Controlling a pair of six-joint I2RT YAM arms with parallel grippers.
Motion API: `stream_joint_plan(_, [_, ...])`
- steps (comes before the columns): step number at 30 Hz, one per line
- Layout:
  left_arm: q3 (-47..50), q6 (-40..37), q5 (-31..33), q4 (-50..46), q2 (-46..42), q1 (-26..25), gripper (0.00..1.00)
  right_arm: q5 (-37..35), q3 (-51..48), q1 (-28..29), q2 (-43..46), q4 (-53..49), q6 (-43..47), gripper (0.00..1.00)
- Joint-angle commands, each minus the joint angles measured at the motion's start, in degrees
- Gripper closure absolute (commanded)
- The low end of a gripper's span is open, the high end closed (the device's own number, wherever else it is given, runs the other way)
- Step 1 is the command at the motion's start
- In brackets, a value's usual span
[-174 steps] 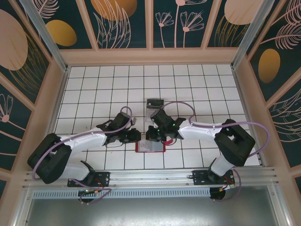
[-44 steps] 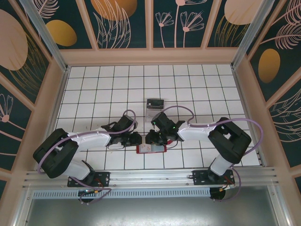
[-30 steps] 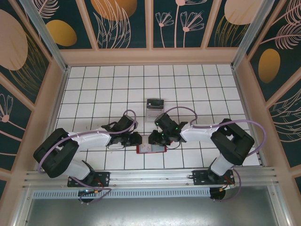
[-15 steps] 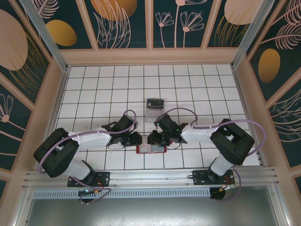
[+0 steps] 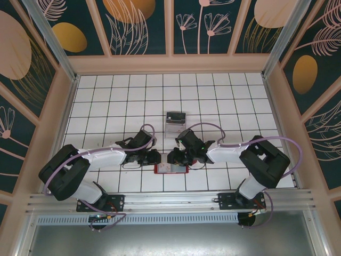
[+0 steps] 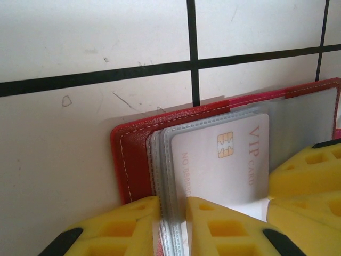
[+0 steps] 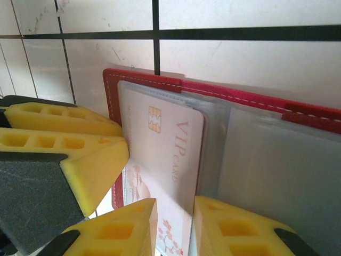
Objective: Take the credit cards out of the card holder
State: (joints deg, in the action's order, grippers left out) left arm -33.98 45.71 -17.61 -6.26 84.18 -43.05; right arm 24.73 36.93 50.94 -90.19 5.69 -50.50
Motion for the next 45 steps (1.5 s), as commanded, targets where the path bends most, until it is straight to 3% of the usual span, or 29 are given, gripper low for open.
stream_joint_plan(1, [0.13, -0.84, 0.64, -3.23, 1.83, 0.22, 0.78, 1.97, -1.43, -0.44, 2.01, 5.03, -1.4, 0.75])
stream_joint_plan(24, [-1.0, -1.41, 0.45, -4.21, 2.48, 0.2, 0.78, 10.12, -7.48, -1.98, -2.67, 26.87, -9.22, 0.76])
stream_joint_plan(32, [-1.09, -1.47, 0.6, -4.44, 2.67, 0.21, 0.78, 11.48, -7.34, -2.02, -4.82, 29.42, -10.23, 0.75])
stream_joint_plan(45, [-0.56, -1.67, 1.32, -4.81, 2.92, 0.17, 0.79, 10.04, -10.86, -3.57, 2.56, 27.23, -10.03, 0.75])
